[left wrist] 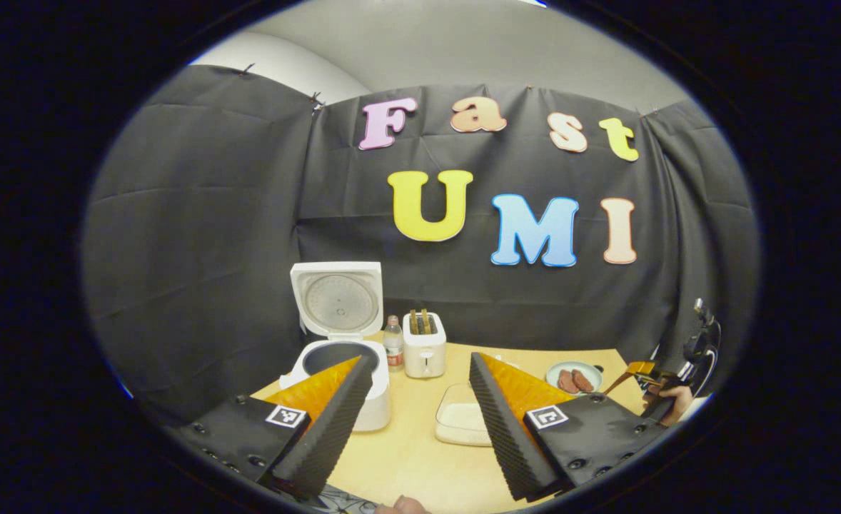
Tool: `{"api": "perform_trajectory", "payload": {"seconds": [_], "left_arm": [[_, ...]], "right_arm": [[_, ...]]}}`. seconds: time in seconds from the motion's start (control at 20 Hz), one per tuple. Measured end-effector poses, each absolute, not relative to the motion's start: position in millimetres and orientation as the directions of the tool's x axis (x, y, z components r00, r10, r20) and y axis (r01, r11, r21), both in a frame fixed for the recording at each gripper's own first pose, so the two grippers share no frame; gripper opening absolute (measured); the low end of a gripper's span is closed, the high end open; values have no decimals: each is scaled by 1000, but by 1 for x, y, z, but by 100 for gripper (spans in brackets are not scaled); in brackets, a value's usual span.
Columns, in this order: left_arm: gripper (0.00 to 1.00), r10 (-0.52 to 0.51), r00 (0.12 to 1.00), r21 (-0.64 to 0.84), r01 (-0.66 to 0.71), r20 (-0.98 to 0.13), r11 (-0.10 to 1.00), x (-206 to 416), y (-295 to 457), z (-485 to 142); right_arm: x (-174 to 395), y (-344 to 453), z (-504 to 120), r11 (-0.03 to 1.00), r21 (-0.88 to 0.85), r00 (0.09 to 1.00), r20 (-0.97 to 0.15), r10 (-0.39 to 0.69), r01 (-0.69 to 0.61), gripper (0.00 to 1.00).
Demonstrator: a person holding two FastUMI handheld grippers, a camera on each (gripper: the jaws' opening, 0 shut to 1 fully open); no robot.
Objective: Close the left gripper, press the button to open the rice cooker; take a wooden spoon from the chopstick holder with the right hand, scoop a spoonful of rice and pour it into the rice cooker, then put the wooden spoon back into the chopstick holder.
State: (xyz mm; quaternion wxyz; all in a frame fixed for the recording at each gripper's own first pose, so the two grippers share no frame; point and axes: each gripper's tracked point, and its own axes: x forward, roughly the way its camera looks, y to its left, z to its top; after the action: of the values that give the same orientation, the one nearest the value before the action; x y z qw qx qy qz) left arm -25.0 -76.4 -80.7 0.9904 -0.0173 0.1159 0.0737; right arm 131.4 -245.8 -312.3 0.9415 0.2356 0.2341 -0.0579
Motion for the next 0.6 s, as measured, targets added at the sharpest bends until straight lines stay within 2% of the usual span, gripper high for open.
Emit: {"api": "perform_trajectory", "payload": {"seconds": [0.1,0.2,0.35,0.4,0.5,0.6], "left_arm": [[100,112,969,-29,-121,-220,992,-11,-63,-81],[92,72,977,-47,-83,-201,995,7,-45,-82],[96,4,984,-85,-19,-181,996,32,-12,-83],[94,-15,987,-88,1,-160,996,42,2,-78],[92,-44,992,-87,34,-116,996,64,32,-69],[100,-66,994,-100,57,-86,993,91,60,-65]], "right_arm": [[126,-241,-287,881,422,915,-401,-30,213,88],[114,-232,-266,887,409,934,-353,-64,216,89],[92,-203,-240,895,378,939,-325,-111,237,91],[83,-191,-228,900,363,943,-307,-128,241,94],[67,-162,-198,925,315,963,-228,-142,210,94],[52,-127,-159,949,272,985,-109,-136,161,95]]}}
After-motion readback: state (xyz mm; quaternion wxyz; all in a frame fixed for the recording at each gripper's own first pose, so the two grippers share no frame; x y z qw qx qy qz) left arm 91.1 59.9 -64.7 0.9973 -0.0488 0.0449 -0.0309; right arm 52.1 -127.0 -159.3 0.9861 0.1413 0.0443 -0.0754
